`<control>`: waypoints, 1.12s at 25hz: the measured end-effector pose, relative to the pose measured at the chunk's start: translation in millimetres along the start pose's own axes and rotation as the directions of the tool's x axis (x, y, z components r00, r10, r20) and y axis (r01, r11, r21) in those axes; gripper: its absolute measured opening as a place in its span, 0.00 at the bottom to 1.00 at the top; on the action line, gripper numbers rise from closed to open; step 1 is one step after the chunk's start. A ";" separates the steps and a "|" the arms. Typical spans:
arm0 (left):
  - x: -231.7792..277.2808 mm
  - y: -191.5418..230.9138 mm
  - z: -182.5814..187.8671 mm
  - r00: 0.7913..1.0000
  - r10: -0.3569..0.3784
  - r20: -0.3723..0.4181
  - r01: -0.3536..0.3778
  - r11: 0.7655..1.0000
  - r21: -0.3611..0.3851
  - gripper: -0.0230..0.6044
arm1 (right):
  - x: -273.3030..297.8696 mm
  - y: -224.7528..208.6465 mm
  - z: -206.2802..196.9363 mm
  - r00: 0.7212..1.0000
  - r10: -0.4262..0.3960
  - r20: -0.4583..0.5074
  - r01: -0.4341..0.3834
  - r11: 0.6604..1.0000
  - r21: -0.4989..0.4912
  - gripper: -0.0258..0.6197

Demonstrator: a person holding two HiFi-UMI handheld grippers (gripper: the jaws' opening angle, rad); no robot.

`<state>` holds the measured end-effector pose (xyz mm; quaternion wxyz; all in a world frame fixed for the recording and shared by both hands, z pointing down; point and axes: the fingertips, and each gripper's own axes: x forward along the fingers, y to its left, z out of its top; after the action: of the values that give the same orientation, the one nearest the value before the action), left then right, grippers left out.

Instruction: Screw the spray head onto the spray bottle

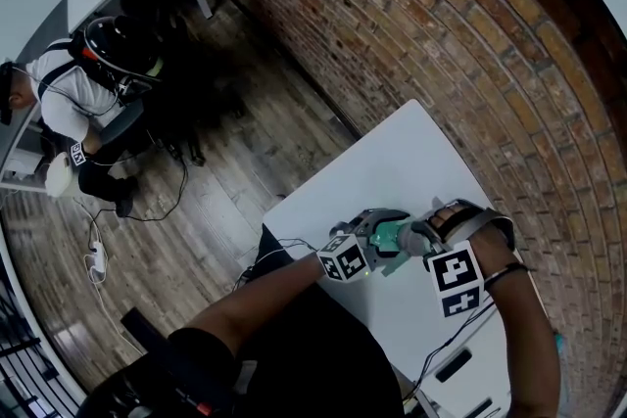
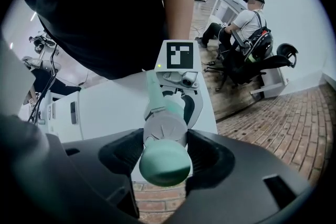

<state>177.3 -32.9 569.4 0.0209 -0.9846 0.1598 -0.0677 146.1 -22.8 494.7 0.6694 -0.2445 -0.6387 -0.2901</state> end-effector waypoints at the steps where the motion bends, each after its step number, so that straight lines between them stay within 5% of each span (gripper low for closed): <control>1: -0.2 0.0 -0.2 1.000 0.000 -0.001 0.000 1.000 -0.001 0.61 | 0.1 0.0 0.3 1.000 0.001 0.003 -0.001 1.000 0.006 0.45; 15: -1.0 0.6 0.1 1.000 0.000 -0.004 0.000 1.000 -0.006 0.61 | -0.8 -0.8 3.4 0.994 0.022 0.107 -0.049 0.965 0.256 0.45; 28: 0.8 2.1 -0.8 1.000 -0.011 -0.015 0.011 1.000 -0.018 0.62 | 0.2 -2.1 1.1 0.990 0.008 0.139 -0.057 0.933 0.354 0.45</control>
<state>177.3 -35.2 570.1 0.0105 -0.9851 0.1551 -0.0739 143.8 -23.5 494.8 0.6624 -0.1485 -0.7207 -0.1409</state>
